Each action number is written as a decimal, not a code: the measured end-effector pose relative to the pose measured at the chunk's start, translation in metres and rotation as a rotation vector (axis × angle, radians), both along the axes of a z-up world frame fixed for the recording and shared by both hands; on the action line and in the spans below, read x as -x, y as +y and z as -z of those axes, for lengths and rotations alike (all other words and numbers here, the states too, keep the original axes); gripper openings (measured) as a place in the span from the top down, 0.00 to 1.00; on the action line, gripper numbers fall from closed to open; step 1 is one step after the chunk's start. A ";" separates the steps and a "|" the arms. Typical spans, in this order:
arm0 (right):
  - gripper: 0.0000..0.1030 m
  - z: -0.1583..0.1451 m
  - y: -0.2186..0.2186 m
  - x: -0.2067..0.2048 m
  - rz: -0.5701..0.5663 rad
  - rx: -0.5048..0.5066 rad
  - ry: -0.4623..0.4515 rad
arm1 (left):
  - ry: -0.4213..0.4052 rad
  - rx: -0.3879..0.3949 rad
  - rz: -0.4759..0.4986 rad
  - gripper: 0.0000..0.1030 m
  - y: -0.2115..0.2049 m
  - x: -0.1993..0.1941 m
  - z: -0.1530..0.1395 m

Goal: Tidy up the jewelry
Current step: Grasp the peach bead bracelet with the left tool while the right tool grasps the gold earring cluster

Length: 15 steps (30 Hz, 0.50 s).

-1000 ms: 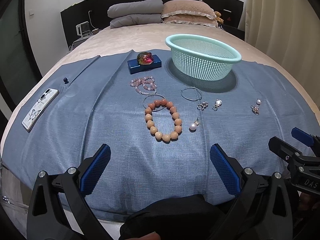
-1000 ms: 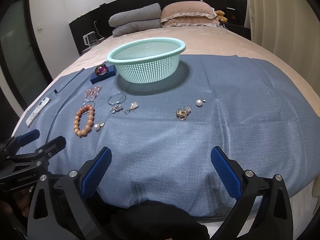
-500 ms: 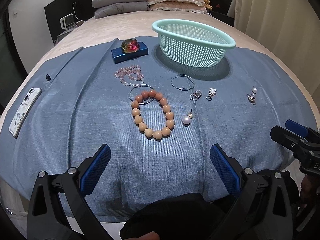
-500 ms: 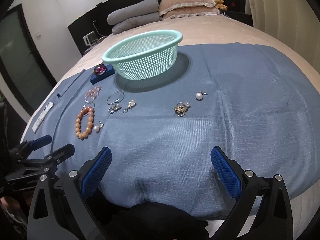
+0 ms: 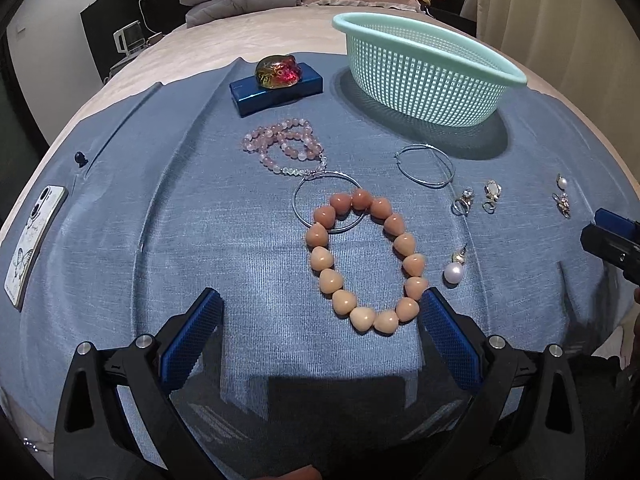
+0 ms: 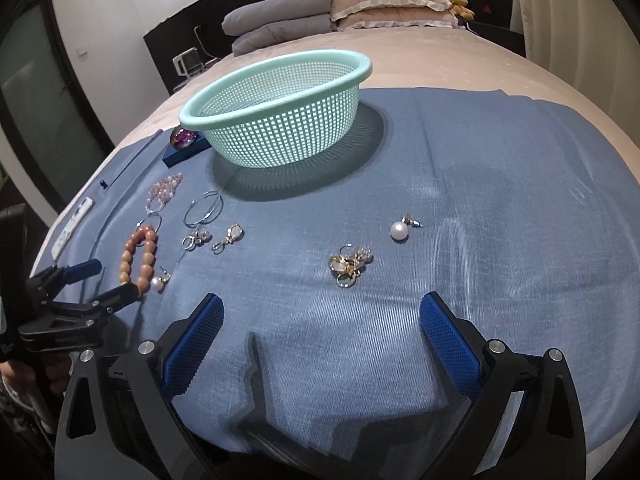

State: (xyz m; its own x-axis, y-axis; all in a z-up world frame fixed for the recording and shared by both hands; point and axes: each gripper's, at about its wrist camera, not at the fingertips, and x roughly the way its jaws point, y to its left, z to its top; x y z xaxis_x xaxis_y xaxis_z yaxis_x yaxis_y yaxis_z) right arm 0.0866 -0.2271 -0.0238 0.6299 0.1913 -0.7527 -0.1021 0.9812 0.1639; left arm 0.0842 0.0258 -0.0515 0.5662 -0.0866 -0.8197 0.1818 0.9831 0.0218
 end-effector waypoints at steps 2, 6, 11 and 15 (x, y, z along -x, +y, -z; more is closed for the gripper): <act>0.09 0.001 0.001 -0.007 -0.011 0.013 -0.005 | 0.012 -0.001 0.012 0.05 -0.001 -0.004 0.005; 0.29 0.006 0.004 -0.020 -0.036 0.035 -0.012 | -0.003 -0.025 0.039 0.04 -0.004 -0.006 0.010; 0.52 0.015 0.006 -0.025 -0.051 0.073 -0.030 | -0.005 0.003 0.048 0.04 -0.001 -0.006 0.014; 0.74 0.018 0.006 -0.016 -0.068 0.103 -0.081 | -0.018 0.018 0.057 0.07 0.002 -0.003 0.013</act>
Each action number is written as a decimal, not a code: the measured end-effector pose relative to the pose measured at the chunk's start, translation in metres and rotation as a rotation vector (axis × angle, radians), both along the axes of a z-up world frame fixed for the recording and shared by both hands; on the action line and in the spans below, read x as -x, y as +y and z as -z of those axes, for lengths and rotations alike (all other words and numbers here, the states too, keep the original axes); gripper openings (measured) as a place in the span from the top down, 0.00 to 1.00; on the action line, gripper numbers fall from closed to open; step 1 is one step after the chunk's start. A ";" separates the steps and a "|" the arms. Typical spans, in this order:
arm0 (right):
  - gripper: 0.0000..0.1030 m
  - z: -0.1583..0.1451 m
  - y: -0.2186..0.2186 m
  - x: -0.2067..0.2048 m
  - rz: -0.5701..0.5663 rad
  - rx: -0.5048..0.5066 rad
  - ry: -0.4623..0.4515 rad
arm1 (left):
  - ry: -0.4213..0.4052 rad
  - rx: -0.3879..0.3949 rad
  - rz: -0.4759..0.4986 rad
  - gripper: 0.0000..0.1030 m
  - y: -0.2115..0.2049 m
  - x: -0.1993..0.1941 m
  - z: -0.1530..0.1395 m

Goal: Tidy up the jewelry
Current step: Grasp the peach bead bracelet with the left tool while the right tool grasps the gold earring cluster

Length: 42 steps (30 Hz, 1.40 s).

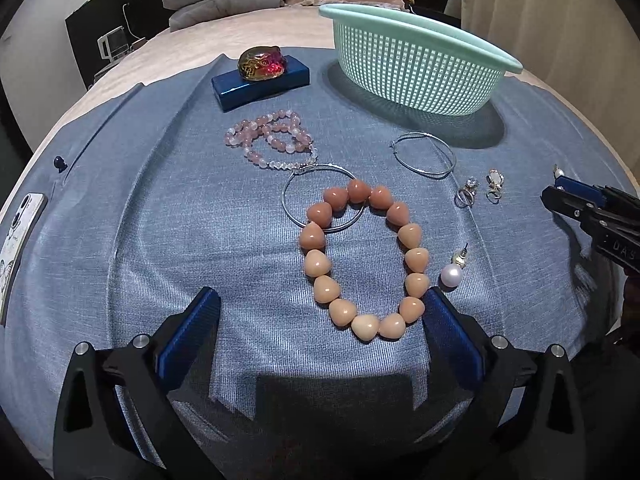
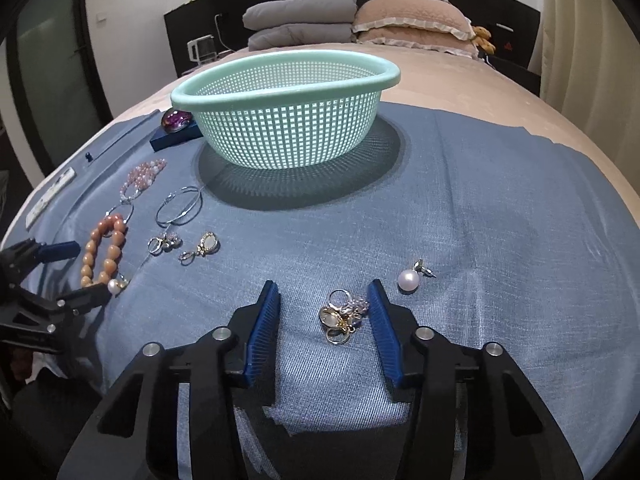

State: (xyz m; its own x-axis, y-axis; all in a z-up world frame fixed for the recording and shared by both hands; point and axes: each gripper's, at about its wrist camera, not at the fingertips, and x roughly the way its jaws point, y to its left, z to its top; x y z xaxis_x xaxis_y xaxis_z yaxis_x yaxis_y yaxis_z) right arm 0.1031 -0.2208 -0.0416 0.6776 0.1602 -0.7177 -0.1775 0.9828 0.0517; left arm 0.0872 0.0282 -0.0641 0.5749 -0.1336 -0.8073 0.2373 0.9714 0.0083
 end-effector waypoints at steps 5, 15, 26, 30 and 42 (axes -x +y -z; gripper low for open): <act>0.82 -0.003 -0.004 0.003 -0.013 -0.033 -0.004 | -0.017 0.005 0.043 0.67 0.001 0.014 -0.011; 0.92 -0.020 -0.003 0.018 -0.043 -0.067 -0.026 | 0.029 0.076 0.112 0.89 -0.001 0.027 -0.022; 0.92 -0.058 0.002 0.041 -0.082 -0.056 -0.070 | -0.033 0.060 0.136 0.88 -0.001 0.043 -0.063; 0.92 -0.076 0.001 0.041 -0.085 -0.079 -0.091 | -0.068 0.063 0.141 0.88 -0.002 0.039 -0.085; 0.92 -0.139 0.005 0.001 -0.128 -0.067 -0.193 | -0.175 0.074 0.196 0.88 -0.019 -0.009 -0.145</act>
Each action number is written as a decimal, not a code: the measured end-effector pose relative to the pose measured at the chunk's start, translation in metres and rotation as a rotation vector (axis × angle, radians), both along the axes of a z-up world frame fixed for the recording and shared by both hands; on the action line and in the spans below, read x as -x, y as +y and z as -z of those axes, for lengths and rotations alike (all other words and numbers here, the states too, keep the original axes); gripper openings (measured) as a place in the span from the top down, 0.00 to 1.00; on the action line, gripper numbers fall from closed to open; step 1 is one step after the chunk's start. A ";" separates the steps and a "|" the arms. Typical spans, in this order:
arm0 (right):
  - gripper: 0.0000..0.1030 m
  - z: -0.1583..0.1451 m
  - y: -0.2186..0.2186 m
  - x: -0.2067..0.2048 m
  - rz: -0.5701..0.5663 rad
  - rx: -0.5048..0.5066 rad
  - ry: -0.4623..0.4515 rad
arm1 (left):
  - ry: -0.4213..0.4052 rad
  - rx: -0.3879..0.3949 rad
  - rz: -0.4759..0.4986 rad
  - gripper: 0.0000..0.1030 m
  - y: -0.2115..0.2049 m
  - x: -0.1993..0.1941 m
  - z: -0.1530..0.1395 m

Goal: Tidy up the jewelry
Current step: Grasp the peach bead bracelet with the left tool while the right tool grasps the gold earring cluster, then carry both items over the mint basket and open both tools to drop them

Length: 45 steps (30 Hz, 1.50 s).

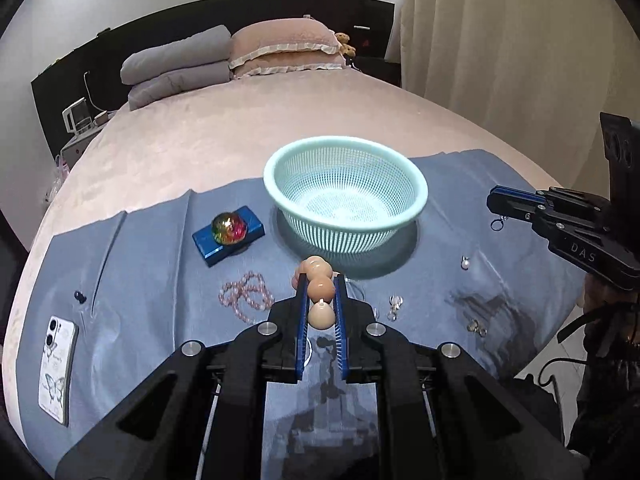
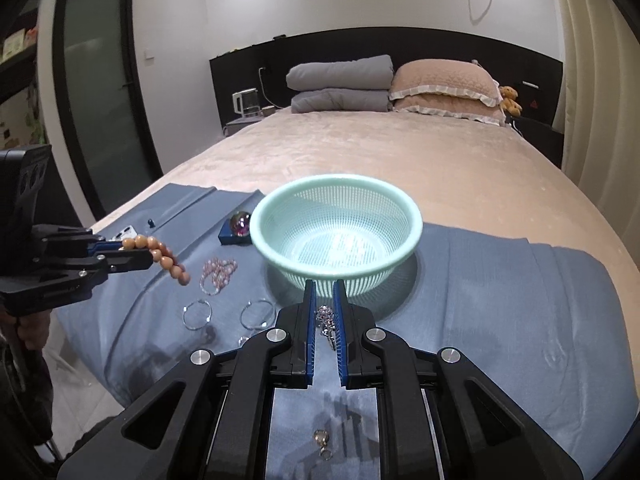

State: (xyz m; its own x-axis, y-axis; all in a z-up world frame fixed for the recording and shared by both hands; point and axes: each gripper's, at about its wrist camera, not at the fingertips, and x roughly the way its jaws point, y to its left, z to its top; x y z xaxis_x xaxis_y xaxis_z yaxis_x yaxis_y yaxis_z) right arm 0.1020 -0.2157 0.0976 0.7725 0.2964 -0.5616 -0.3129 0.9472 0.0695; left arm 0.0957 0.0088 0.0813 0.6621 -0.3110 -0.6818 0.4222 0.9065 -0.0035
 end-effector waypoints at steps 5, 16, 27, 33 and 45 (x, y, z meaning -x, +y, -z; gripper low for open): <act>0.92 -0.018 0.006 -0.032 -0.031 0.012 -0.031 | -0.035 0.017 0.029 0.88 -0.012 -0.034 -0.019; 0.92 0.019 0.017 -0.114 -0.067 0.001 0.048 | -0.011 0.017 0.077 0.88 -0.040 -0.120 0.000; 0.90 0.050 0.012 -0.141 -0.024 0.010 0.130 | 0.058 0.000 0.105 0.77 -0.052 -0.155 0.027; 0.53 0.043 0.000 -0.136 0.029 -0.031 0.110 | 0.033 -0.022 0.074 0.36 -0.043 -0.146 0.022; 0.23 0.007 -0.009 -0.094 0.076 -0.006 0.059 | -0.015 -0.062 -0.031 0.09 -0.007 -0.109 -0.002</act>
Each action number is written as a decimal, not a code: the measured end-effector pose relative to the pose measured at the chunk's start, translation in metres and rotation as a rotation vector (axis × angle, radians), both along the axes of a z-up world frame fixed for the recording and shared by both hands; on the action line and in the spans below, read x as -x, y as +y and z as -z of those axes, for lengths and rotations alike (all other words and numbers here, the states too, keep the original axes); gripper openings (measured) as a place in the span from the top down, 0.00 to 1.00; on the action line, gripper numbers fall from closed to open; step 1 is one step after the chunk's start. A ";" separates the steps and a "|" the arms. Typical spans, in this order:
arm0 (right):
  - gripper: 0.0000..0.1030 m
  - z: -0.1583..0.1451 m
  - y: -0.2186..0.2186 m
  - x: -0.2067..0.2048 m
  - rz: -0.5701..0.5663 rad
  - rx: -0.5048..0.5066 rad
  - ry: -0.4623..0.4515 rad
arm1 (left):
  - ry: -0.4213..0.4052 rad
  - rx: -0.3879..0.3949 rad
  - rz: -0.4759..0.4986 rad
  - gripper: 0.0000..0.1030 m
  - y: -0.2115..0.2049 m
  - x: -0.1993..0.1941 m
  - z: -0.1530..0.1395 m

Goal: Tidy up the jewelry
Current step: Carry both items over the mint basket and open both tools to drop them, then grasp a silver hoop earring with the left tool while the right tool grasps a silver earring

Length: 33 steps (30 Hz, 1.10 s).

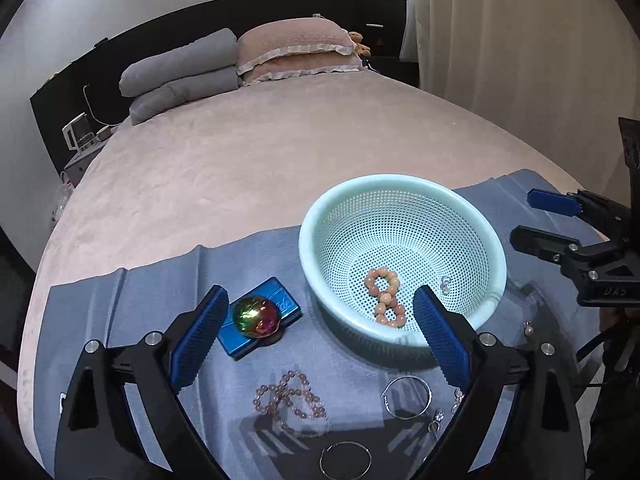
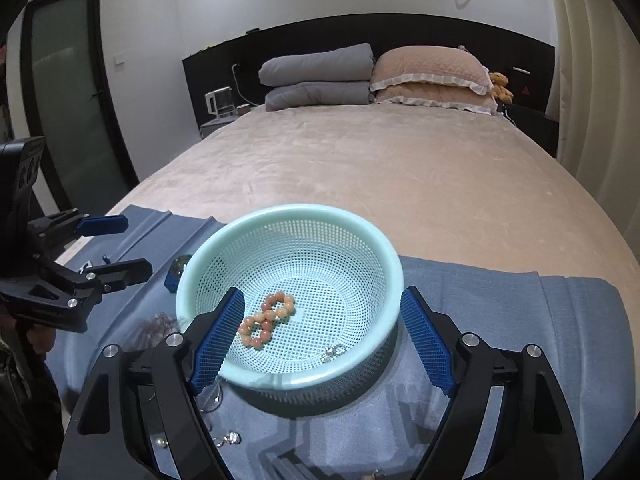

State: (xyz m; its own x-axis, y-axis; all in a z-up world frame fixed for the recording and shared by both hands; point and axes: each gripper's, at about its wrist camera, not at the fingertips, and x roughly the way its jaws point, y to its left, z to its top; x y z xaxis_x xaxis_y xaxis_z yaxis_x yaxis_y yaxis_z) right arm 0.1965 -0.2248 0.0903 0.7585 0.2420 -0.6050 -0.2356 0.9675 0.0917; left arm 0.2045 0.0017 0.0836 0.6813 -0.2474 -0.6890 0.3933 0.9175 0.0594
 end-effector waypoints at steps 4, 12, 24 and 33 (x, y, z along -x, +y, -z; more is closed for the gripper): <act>0.18 -0.010 -0.001 0.024 -0.004 0.024 -0.015 | 0.016 -0.010 -0.007 0.08 0.012 0.019 0.000; 0.17 0.000 -0.006 0.057 -0.004 0.072 0.039 | 0.075 -0.054 -0.041 0.06 0.026 0.055 0.025; 0.17 0.075 0.007 0.105 -0.117 0.160 0.091 | 0.199 -0.107 -0.052 0.06 0.032 0.076 0.089; 0.18 0.120 0.020 0.139 -0.210 0.196 0.118 | 0.281 -0.101 -0.071 0.06 0.037 0.074 0.129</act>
